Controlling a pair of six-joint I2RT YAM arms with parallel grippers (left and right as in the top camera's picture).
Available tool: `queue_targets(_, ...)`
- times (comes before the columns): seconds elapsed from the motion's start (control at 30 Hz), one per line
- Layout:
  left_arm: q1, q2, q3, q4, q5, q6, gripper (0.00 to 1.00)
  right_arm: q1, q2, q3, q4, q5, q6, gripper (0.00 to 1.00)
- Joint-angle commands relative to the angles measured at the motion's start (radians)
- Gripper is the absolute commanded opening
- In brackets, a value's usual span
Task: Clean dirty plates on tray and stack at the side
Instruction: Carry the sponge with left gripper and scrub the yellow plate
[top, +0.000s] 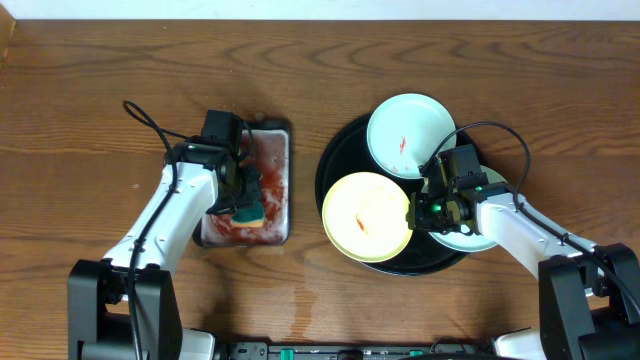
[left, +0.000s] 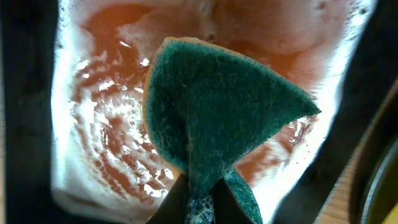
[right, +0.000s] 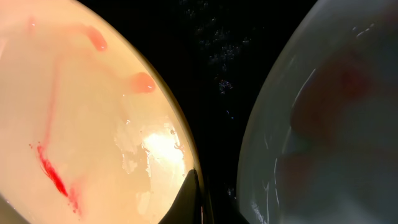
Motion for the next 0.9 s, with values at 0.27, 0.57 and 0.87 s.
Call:
queue_targets(0.27, -0.145, -0.029, 0.185, -0.083, 0.099, 0.023, 0.08, -0.006, 0.018, -0.016, -0.049, 0.224, 0.18, 0.01)
queue_targets(0.57, -0.394, -0.012, 0.19, 0.041, 0.128, -0.091, 0.07, -0.031, 0.018, -0.016, 0.01, 0.241, 0.19, 0.01)
queue_targets(0.87, -0.535, 0.107, 0.176, 0.197, 0.138, -0.218, 0.08, -0.03, 0.018, -0.016, 0.034, 0.144, 0.006, 0.01)
